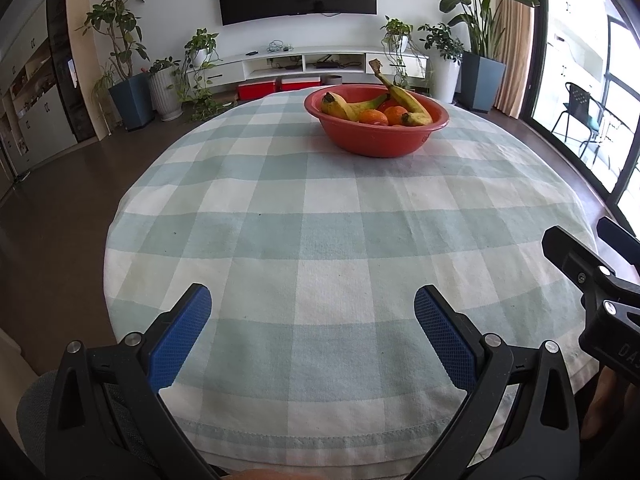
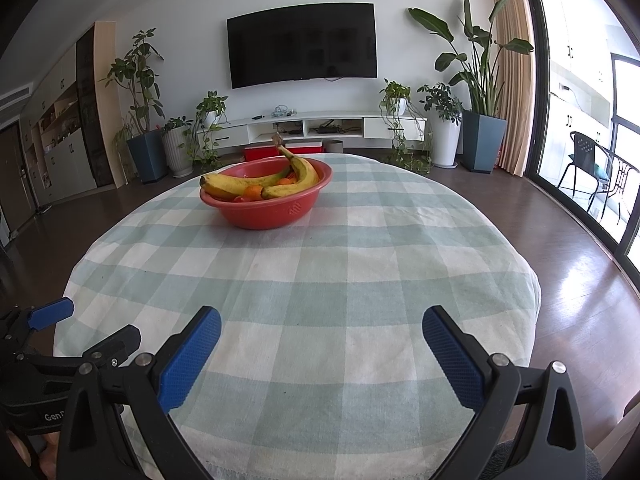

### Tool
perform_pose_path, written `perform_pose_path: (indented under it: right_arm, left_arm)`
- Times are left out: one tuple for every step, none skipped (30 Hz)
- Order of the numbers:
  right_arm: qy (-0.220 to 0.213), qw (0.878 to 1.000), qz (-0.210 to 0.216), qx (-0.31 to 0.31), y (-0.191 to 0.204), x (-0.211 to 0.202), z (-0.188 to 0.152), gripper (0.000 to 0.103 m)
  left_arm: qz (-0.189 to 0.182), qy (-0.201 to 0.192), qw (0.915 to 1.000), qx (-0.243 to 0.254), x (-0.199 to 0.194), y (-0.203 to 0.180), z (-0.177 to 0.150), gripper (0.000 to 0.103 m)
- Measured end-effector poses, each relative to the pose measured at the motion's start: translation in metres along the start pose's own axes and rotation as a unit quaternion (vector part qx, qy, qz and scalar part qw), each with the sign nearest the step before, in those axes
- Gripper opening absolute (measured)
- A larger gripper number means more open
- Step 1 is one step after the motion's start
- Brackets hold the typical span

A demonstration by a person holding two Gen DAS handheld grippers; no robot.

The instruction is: Organize fruits

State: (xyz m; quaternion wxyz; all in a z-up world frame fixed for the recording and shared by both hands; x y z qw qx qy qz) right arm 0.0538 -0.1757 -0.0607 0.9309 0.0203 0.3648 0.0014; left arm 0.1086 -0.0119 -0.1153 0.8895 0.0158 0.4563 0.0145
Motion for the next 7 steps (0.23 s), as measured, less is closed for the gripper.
perform_pose_path:
  right_arm:
    - [0.000, 1.000, 0.000, 0.000, 0.0002, 0.0012, 0.0016, 0.103]
    - [0.000, 1.000, 0.000, 0.000, 0.0002, 0.0012, 0.0019, 0.103]
    - [0.001, 1.000, 0.000, 0.000, 0.0001, -0.0001, 0.0004, 0.103]
    - [0.001, 1.000, 0.000, 0.000, 0.0002, -0.0002, 0.0006, 0.103]
    - [0.001, 1.000, 0.000, 0.000, 0.0002, -0.0003, 0.0007, 0.103]
    - [0.001, 1.000, 0.000, 0.000, 0.0002, -0.0006, 0.0007, 0.103]
    - [0.001, 1.000, 0.000, 0.000, 0.0002, -0.0005, 0.0011, 0.103]
  left_arm:
    - [-0.002, -0.001, 1.0000, -0.001, -0.0003, 0.0004, 0.0002, 0.103]
    - [-0.007, 0.000, 1.0000, -0.002, -0.0003, 0.0017, 0.0008, 0.103]
    - [-0.011, 0.001, 0.9999, -0.004, -0.0002, 0.0019, 0.0007, 0.103]
    - [-0.012, 0.001, 0.9999, -0.003, -0.0004, 0.0018, 0.0004, 0.103]
    - [-0.010, 0.000, 0.9999, -0.002, -0.0008, 0.0017, 0.0002, 0.103]
    - [-0.009, -0.001, 1.0000, -0.002, -0.0008, 0.0022, 0.0004, 0.103]
    - [-0.013, 0.001, 0.9999, -0.002, -0.0003, 0.0023, 0.0007, 0.103]
Point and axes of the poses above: each gripper's, at about its wrist camera, not at the fingertips, and x roughly the way its jaws point, y to its left, z to its top, the point moved 8 cm from there along x, roughly the way its jaws point, and after that the axes turned 10 degrees about y, right-handed, at the moved point
